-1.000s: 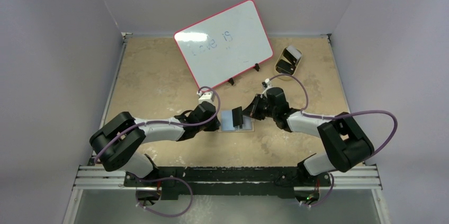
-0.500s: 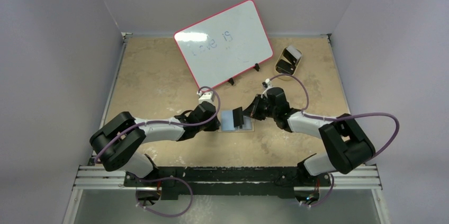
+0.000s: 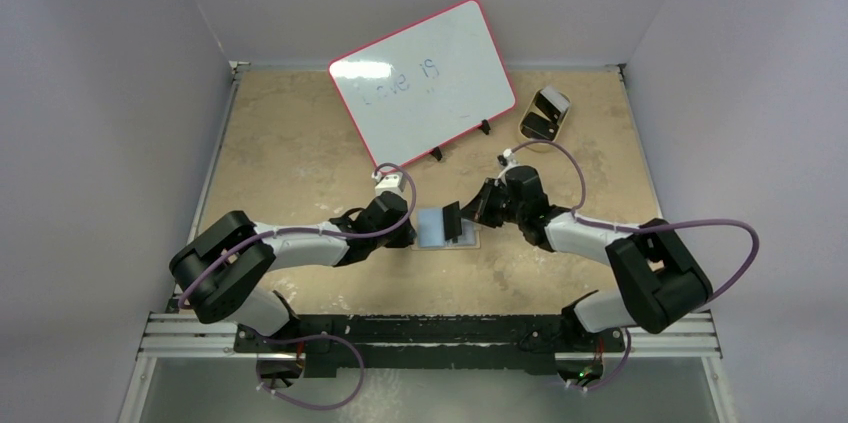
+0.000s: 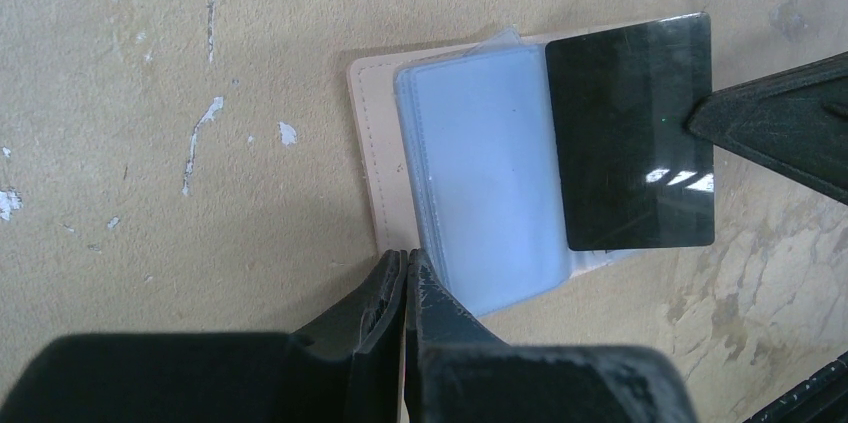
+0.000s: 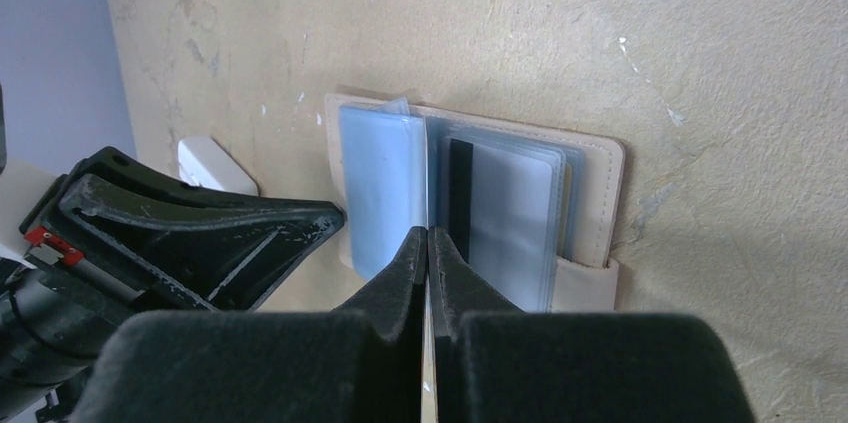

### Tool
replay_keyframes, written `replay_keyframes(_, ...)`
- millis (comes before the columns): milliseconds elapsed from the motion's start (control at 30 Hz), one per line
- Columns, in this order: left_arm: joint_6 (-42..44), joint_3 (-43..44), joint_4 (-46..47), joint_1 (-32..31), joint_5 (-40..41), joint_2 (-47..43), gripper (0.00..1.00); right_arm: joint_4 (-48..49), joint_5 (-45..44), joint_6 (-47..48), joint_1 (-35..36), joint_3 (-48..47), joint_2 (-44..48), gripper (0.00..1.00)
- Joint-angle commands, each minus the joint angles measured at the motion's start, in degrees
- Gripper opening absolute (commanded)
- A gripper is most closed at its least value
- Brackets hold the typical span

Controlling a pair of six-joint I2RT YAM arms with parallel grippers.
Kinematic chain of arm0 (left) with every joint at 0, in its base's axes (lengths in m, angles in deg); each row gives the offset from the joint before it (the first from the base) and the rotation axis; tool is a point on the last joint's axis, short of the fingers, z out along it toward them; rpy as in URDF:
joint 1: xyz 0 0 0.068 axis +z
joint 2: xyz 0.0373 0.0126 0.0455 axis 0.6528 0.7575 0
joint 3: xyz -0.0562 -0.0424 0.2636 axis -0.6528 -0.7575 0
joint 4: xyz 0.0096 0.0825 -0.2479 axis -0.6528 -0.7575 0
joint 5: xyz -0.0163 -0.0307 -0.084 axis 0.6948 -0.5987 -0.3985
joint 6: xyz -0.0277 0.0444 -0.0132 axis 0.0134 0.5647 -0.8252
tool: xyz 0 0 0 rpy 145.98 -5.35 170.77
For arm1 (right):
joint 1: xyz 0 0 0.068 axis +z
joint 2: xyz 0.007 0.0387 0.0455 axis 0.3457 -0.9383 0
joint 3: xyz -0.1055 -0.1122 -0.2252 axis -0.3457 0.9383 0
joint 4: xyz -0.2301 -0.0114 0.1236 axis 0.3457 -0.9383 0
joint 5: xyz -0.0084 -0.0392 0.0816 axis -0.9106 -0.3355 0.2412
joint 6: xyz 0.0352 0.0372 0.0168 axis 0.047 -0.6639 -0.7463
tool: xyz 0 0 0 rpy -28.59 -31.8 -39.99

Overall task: Put the credit cards into the card holder
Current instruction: Insert the credit card into the card holder.

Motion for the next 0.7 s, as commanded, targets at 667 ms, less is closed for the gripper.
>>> replay_keyframes(667, 0.9, 1.3, 0.1, -0.1, 0.0, 1.2, 0.0, 9.9, 4.1, -1.7, 0.1, 2.7, -6.1, 0.0)
